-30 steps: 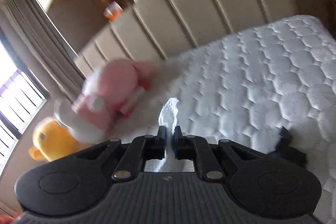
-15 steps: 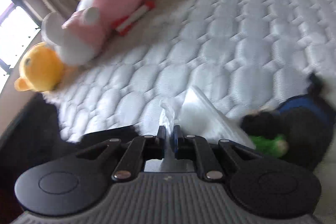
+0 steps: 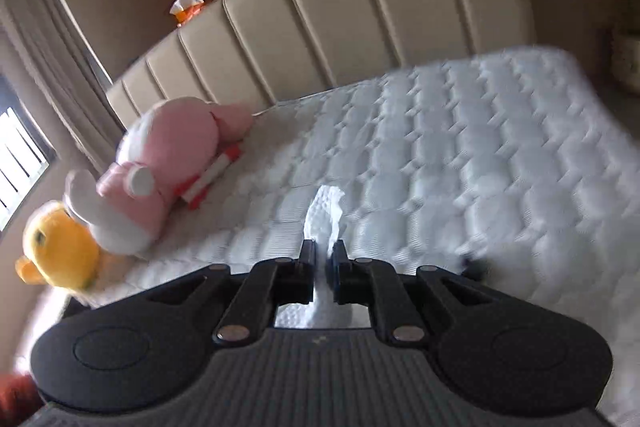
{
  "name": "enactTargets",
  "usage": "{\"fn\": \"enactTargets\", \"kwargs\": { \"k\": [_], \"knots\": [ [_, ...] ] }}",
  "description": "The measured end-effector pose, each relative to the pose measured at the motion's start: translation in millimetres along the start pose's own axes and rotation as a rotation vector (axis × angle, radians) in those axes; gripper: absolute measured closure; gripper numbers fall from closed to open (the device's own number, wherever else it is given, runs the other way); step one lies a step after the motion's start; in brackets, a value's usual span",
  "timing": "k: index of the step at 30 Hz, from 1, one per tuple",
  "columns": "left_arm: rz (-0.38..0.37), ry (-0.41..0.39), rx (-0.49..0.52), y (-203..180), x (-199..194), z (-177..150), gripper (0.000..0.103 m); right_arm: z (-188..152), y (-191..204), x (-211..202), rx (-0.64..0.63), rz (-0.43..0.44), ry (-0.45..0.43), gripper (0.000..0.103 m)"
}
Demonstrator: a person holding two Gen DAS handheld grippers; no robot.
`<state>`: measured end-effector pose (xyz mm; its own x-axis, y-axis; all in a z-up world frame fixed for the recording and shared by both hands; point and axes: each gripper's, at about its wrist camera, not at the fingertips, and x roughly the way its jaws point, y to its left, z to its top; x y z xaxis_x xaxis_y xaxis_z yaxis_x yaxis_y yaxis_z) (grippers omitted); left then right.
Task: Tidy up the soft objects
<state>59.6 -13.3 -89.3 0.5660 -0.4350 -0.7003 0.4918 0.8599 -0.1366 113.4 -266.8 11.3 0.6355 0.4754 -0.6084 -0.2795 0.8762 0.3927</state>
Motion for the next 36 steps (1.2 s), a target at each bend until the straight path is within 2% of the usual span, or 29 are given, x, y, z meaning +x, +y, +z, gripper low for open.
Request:
{"fn": "enactTargets", "kwargs": {
  "k": [1,3,5,6,7,8,11,13,16,20,23,24,27,29,33,35,36],
  "knots": [
    [0.023,0.009,0.029,-0.9,0.2,0.9,0.047,0.9,-5.5,-4.5,-0.021,-0.029,-0.003,0.094],
    [-0.018,0.028,0.046,-6.7,-1.2,1.9,0.043,0.1,-23.5,-12.8,0.000,-0.082,-0.025,0.094],
    [-0.091,0.020,0.048,-22.5,-2.0,11.4,0.020,-1.3,-45.0,-20.8,0.088,-0.101,-0.060,0.094],
    [-0.116,0.011,0.053,-31.0,-5.3,18.0,0.015,-1.9,-54.6,-24.2,0.138,-0.092,-0.081,0.094],
    [-0.112,-0.018,0.061,-40.1,-9.1,29.0,0.009,-1.6,-63.1,-29.2,0.178,-0.082,-0.108,0.094],
    [-0.108,-0.047,0.068,-48.7,-12.6,40.5,0.009,-0.4,-69.3,-34.9,0.203,-0.080,-0.138,0.094],
    [-0.105,-0.095,0.038,-64.6,-3.9,86.8,0.002,3.6,-75.2,-48.0,0.193,-0.093,-0.212,0.094],
    [-0.127,-0.013,0.070,-85.0,37.9,116.0,0.001,3.3,-75.7,-52.2,0.168,-0.105,-0.238,0.092],
    [-0.101,0.140,0.158,-106.9,91.6,129.6,0.001,3.0,-80.6,-53.1,0.150,-0.124,-0.240,0.090],
    [-0.082,0.316,0.245,-123.1,134.6,121.5,0.001,0.1,-93.1,-51.6,0.189,-0.126,-0.228,0.090],
    [-0.049,0.524,0.319,-130.4,174.4,108.2,0.000,-2.3,-96.8,-48.5,0.208,-0.108,-0.210,0.090],
    [-0.033,0.556,0.348,-134.7,181.9,105.3,0.000,-3.0,-97.4,-46.8,0.208,-0.105,-0.203,0.091],
    [-0.031,0.489,0.377,-142.1,176.6,104.8,0.000,-5.2,-97.9,-42.2,0.198,-0.110,-0.193,0.090],
    [-0.052,0.429,0.351,-139.5,166.2,106.2,0.013,-6.8,-100.5,-42.7,0.208,-0.119,-0.200,0.090],
    [-0.105,0.309,0.276,-118.2,125.1,117.7,0.019,-8.4,-107.0,-47.7,0.250,-0.122,-0.235,0.090],
    [-0.097,0.234,0.255,-104.1,98.5,129.5,0.041,-8.6,-106.9,-49.0,0.257,-0.117,-0.246,0.090],
    [-0.087,0.205,0.229,-96.9,83.8,136.9,0.043,-8.7,-105.9,-49.3,0.256,-0.114,-0.249,0.090]
  ]
}}
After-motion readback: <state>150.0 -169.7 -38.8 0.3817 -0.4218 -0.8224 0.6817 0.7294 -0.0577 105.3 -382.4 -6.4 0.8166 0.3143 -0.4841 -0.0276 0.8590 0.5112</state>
